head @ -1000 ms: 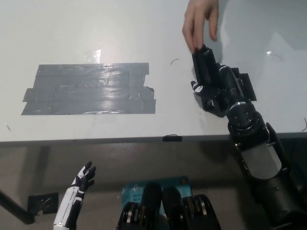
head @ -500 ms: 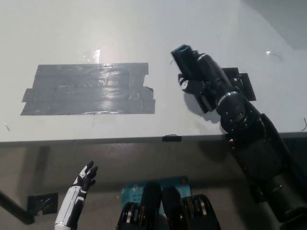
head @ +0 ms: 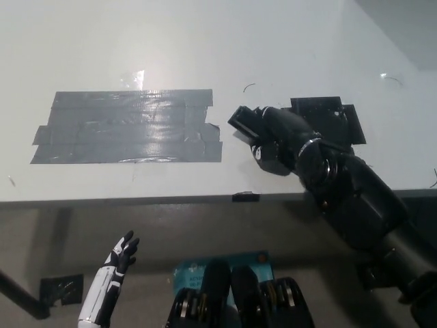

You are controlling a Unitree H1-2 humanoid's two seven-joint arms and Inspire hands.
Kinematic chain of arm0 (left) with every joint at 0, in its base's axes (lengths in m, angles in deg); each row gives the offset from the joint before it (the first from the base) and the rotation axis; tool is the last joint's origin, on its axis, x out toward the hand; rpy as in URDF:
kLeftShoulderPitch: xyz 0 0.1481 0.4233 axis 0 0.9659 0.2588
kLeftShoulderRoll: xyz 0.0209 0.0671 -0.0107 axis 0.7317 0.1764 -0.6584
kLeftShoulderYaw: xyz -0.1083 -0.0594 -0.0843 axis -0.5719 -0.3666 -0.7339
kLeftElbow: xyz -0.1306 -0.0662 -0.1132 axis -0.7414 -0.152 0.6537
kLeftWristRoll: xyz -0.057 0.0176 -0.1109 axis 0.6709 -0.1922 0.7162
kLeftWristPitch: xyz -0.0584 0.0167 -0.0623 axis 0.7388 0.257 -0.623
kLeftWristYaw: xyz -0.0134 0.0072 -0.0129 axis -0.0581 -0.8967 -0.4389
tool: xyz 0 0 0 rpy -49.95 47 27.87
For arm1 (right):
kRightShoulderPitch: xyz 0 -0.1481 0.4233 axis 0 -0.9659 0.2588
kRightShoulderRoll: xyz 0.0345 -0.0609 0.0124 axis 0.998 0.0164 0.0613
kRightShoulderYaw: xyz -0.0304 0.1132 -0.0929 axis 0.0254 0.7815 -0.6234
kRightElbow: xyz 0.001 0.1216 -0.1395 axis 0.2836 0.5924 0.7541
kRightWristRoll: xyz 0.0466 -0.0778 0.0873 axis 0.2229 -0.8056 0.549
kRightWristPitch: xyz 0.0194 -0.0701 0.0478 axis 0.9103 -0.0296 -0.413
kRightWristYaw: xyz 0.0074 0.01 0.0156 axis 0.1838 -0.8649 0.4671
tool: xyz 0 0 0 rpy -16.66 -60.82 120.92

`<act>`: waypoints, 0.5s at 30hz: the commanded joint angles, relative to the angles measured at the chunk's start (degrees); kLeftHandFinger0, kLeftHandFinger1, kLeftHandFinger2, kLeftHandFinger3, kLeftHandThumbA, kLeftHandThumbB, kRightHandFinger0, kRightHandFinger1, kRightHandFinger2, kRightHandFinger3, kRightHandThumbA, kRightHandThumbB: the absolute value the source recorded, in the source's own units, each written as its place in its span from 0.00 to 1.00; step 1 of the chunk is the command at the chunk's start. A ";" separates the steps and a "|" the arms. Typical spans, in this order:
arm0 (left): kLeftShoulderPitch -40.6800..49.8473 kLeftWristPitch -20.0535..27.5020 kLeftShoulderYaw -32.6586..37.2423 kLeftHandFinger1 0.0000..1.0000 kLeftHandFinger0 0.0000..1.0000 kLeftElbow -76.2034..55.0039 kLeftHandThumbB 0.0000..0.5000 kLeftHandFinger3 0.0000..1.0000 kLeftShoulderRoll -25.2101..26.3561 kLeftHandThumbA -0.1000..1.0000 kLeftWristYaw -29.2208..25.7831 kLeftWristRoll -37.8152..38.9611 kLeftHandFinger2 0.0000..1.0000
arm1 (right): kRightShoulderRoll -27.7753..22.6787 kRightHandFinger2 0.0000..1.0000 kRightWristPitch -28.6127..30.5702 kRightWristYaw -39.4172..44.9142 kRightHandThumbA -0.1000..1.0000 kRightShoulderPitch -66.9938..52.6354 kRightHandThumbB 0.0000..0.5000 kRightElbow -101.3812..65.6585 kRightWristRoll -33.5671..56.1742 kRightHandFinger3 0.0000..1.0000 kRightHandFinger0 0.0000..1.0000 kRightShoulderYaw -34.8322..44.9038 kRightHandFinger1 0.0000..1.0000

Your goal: A person hands a stapler to the robot and the robot grabs it with its right hand and places it on the desk infront of it

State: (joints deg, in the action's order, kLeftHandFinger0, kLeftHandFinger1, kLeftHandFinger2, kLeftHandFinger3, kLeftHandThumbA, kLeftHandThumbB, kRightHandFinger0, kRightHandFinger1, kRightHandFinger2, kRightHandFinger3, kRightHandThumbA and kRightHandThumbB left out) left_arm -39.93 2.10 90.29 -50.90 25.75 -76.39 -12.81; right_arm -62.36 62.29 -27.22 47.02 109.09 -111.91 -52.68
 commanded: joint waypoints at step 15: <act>-0.81 0.65 0.24 1.00 0.97 -1.82 0.96 1.00 0.56 1.00 0.27 0.07 1.00 | -5.76 1.00 6.66 14.91 0.88 4.21 1.00 1.13 1.03 1.00 1.00 -0.61 1.00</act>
State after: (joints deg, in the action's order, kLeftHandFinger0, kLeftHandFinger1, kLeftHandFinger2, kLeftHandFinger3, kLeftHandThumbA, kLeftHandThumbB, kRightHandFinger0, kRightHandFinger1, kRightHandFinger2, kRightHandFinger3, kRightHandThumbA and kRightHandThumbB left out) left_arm -40.40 2.03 90.49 -51.02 25.74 -76.39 -12.80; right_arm -64.39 67.91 -21.26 51.04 114.30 -114.65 -55.82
